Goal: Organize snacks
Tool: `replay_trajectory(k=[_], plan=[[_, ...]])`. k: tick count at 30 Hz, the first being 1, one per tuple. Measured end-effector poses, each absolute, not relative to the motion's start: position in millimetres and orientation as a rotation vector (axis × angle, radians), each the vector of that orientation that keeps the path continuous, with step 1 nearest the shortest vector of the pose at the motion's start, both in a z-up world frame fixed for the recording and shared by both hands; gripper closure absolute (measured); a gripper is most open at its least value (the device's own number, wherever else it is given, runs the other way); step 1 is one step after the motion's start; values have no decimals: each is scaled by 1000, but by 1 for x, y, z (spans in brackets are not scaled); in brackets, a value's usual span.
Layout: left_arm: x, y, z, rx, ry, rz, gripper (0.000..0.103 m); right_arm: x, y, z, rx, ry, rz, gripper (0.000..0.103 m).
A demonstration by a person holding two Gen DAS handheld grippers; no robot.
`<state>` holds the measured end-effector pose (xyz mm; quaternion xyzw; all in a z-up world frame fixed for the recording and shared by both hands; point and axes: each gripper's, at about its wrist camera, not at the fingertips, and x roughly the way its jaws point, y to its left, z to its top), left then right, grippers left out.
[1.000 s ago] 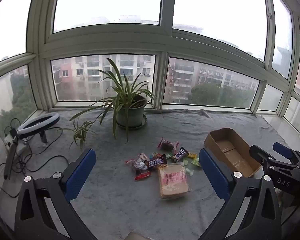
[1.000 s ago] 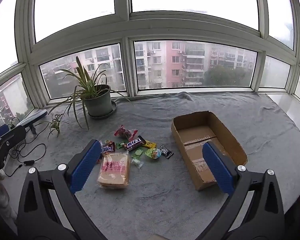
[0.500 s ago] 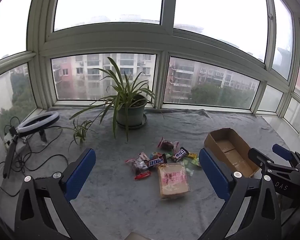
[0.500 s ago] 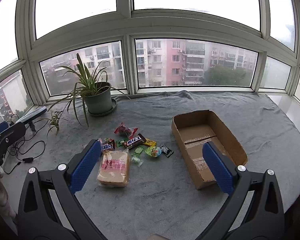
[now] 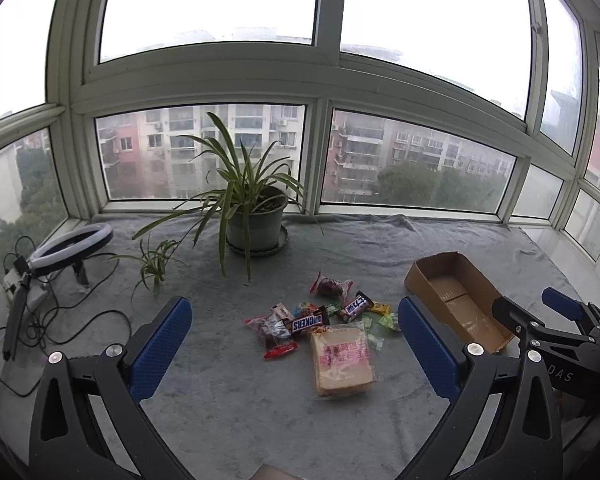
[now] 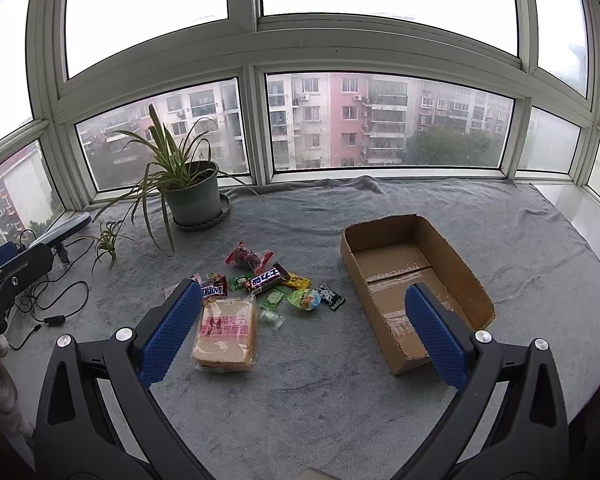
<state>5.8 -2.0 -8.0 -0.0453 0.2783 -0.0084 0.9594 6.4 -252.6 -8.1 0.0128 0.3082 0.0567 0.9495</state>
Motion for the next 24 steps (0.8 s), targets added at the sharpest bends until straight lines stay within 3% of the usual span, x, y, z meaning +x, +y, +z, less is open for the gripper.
replay_trajectory(k=[24], plan=[[6,-4,-8,-92,567,-18,1,6,-253,-10,32,635,112,0]])
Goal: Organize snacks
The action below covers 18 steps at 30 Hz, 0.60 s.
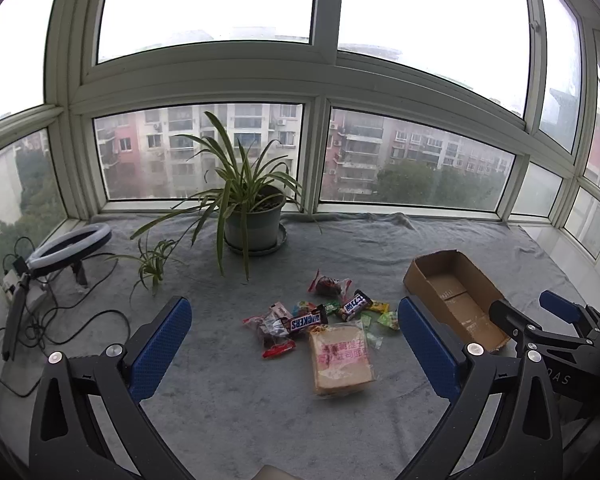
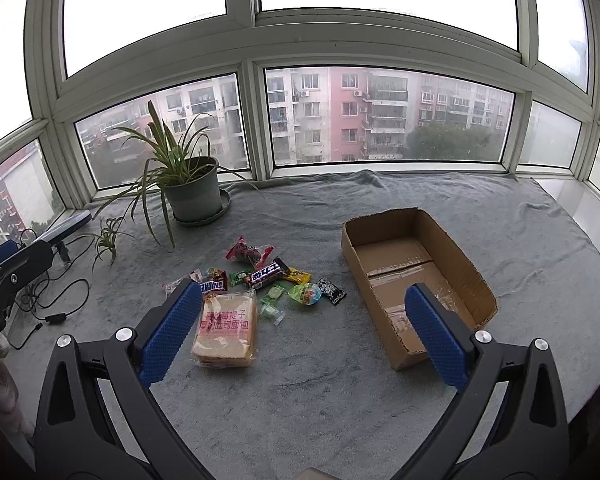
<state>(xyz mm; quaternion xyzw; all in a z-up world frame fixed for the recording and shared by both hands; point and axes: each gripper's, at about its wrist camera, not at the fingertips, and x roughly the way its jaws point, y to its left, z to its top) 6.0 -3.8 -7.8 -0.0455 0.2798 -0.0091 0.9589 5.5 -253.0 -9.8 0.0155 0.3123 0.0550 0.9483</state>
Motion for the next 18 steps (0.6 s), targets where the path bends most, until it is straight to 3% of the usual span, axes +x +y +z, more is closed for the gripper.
replay_trajectory(k=[18], plan=[[6,-6,-8,-88,567,-21,1,6,-252,-11,34,641,112,0]])
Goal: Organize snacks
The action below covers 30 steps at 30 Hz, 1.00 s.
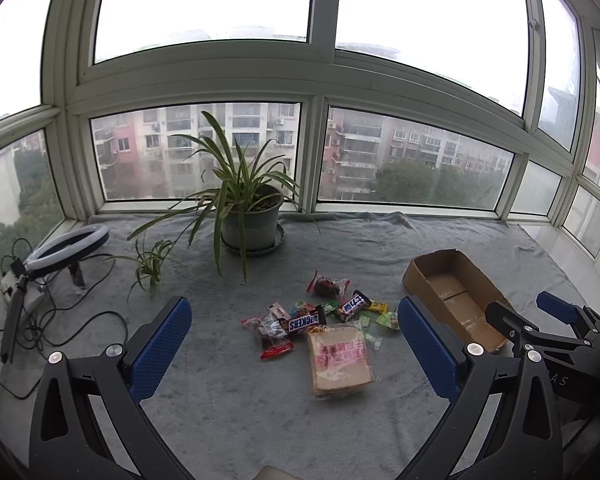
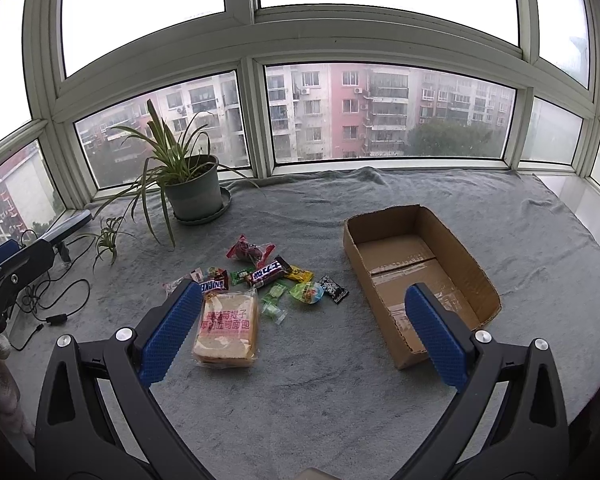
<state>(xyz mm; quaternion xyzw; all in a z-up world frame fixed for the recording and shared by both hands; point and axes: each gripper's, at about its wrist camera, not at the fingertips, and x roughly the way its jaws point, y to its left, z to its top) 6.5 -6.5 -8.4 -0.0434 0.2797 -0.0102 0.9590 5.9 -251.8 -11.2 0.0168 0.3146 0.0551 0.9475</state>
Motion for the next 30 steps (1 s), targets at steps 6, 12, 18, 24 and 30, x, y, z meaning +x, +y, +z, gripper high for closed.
replay_trajectory(k=[6,12,18,24,30], plan=[[9,-7,-9,-88,574,-23,1,3,-249,-17,42,653,112,0],[13,-6,-14,-88,588,-26,1,4,-248,-23,50,667,124,0],[22,2,-28,-109,630,-33,1,12,-249,-33,72,696,147,0],[32,12,-49,-142,689,-61,2,39,-252,-48,115,760,215,0],[51,17,-80,-220,788,-124,11,59,-244,-72,191,850,317,6]])
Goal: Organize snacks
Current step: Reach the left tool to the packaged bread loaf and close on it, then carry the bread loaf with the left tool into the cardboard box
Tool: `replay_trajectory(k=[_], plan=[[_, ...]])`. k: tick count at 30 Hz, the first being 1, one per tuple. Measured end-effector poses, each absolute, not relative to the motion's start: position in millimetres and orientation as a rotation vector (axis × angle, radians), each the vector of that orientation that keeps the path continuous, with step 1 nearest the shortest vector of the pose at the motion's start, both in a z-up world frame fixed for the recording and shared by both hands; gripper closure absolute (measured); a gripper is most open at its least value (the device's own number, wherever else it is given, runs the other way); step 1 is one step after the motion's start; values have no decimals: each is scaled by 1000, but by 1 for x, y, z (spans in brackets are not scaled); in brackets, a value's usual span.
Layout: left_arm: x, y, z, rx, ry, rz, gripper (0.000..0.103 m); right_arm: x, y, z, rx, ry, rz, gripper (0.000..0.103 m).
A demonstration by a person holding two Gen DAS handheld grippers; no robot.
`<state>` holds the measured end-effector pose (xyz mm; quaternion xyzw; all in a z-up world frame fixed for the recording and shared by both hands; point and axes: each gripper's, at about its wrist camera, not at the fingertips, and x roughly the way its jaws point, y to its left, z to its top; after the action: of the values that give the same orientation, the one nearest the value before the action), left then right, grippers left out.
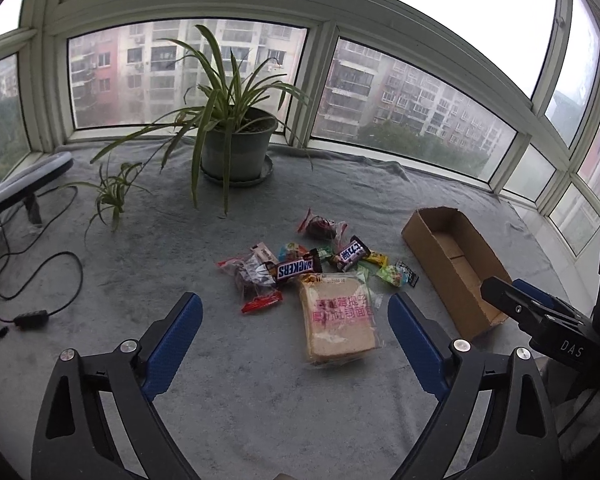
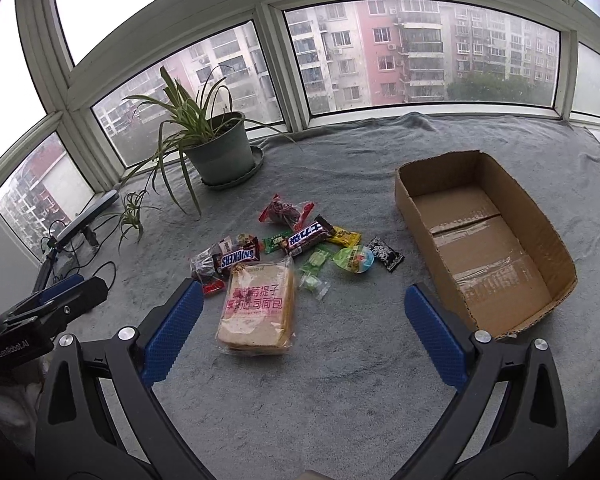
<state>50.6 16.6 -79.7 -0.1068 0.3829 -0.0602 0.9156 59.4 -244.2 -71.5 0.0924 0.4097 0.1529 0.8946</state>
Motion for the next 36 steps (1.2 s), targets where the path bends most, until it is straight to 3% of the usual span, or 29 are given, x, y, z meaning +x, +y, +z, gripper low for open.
replay_trajectory(k=[5,11,18,26,36], plan=[[66,18,-107,-319,881,-196,26,82,-235,-99,255,953,396,9],[89,18,-144,-437,998,-263,43,110,-221,-135,325,1079,469,27],[109,11,-173,-499,1080,-311,56,133,-201,-173,383,1202,517,47],[121,16,-197,-535,1132,-340,77,146,-196,-191,410,1248,491,56],[130,14,-207,-515,1146,-379,82,151,-201,-196,430,1261,489,63]])
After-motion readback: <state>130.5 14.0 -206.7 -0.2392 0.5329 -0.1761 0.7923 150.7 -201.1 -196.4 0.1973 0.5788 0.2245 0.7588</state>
